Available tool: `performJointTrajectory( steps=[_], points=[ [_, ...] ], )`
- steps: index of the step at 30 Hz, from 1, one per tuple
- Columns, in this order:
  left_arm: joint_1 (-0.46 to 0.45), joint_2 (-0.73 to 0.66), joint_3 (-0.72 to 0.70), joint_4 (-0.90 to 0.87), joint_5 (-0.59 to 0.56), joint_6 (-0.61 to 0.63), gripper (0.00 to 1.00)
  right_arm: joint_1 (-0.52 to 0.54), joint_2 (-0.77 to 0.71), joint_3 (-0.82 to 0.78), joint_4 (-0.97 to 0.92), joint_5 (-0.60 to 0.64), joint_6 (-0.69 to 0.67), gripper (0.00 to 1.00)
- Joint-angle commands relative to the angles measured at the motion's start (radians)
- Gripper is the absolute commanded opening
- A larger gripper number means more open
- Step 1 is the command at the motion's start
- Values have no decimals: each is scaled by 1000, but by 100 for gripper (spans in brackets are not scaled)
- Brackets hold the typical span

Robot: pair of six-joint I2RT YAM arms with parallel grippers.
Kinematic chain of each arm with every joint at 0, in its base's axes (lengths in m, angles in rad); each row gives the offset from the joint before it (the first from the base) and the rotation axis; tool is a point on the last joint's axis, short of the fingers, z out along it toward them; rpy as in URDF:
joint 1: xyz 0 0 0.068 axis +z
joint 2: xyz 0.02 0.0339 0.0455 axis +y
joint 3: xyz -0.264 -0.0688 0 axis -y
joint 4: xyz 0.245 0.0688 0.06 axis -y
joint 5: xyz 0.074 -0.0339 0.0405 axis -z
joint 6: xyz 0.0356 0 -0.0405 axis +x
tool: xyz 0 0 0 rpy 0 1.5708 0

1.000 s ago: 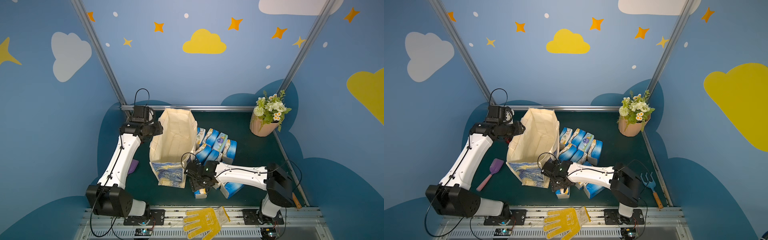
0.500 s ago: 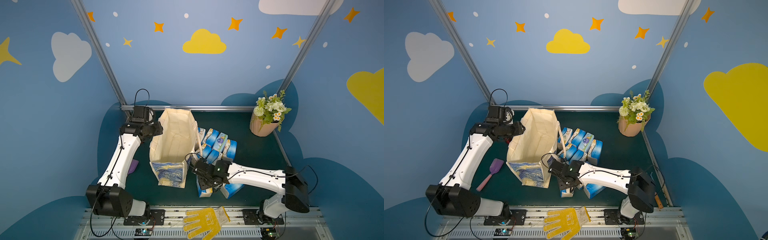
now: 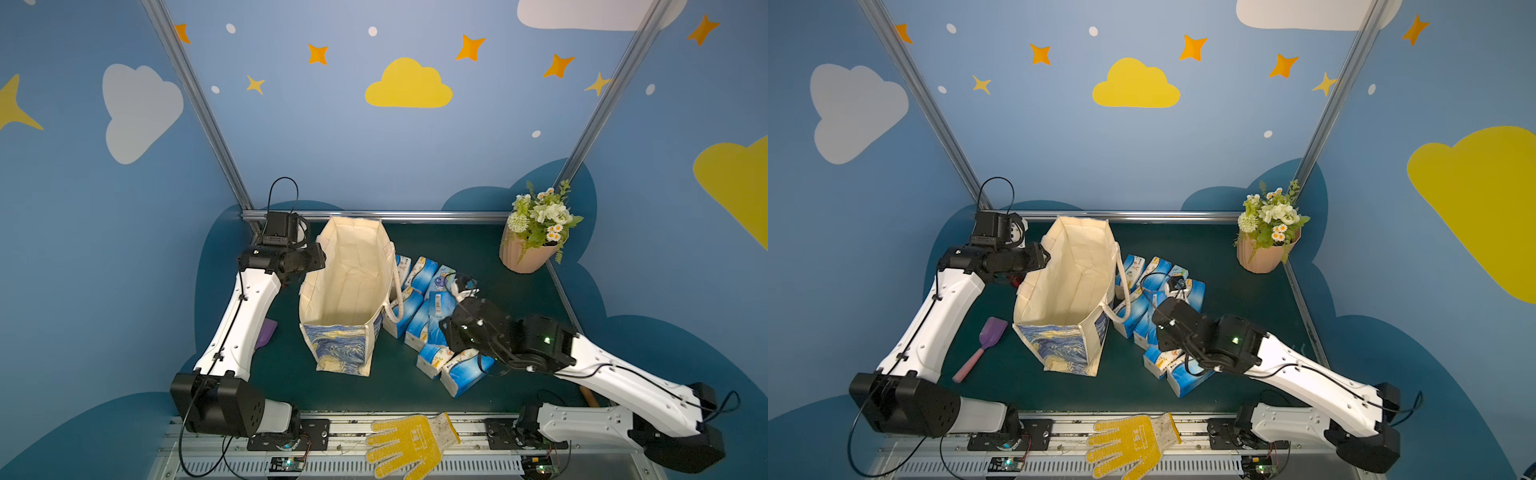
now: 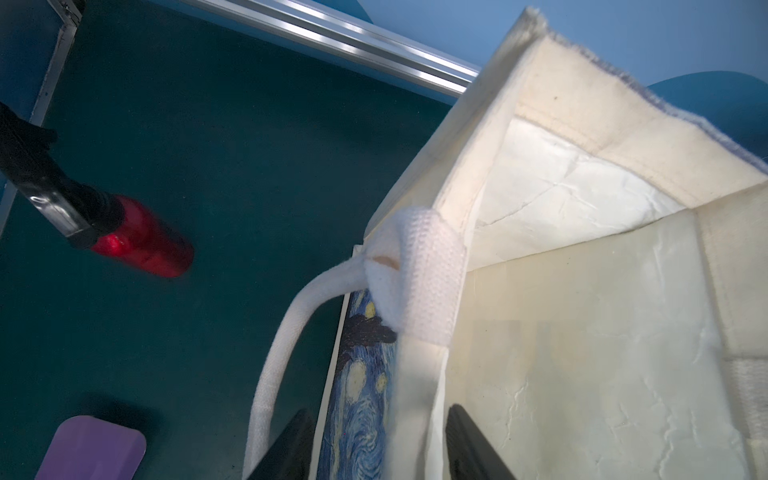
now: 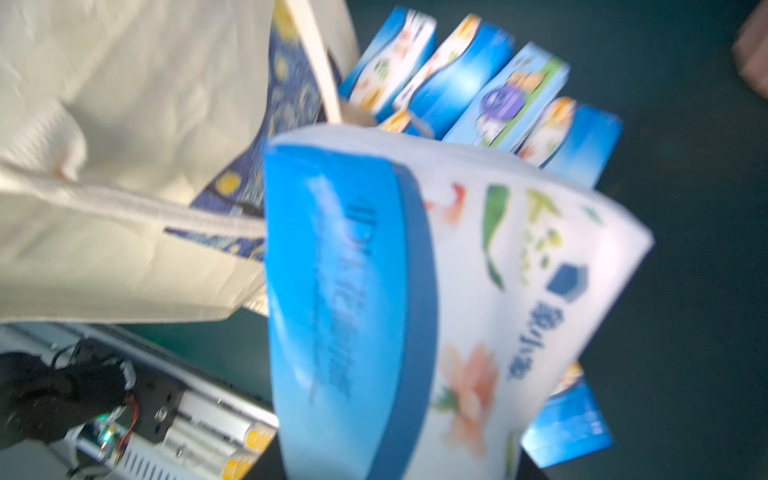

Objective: Put tissues into the canvas bag
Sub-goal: Place the pack of facial tissues in the canvas bag.

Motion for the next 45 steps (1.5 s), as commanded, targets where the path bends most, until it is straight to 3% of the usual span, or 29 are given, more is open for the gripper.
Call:
performJointTrajectory(
  steps=[1, 6, 10, 18, 27, 39, 45],
  points=[
    [-4, -17, 21, -5, 0, 13, 4, -41, -29, 77, 80, 93, -190, 42],
    [-15, -14, 43, -9, 4, 12, 4, -98, 122, 255, 230, -81, -394, 44],
    [-25, -23, 41, -6, -1, 14, 4, -115, 310, 424, 301, -244, -461, 47],
    [-37, -34, 43, -12, -21, 27, 4, -164, 699, 816, 224, -387, -443, 48],
    [-39, -34, 25, -18, -53, 46, 4, -168, 999, 1173, 22, -432, -397, 52],
    [-39, -22, 14, -19, -23, 64, 4, -200, 1041, 1100, -21, -459, -352, 71],
    [-40, -21, 14, -22, -10, 74, 4, -214, 1024, 1109, -29, -483, -359, 71]
  ],
)
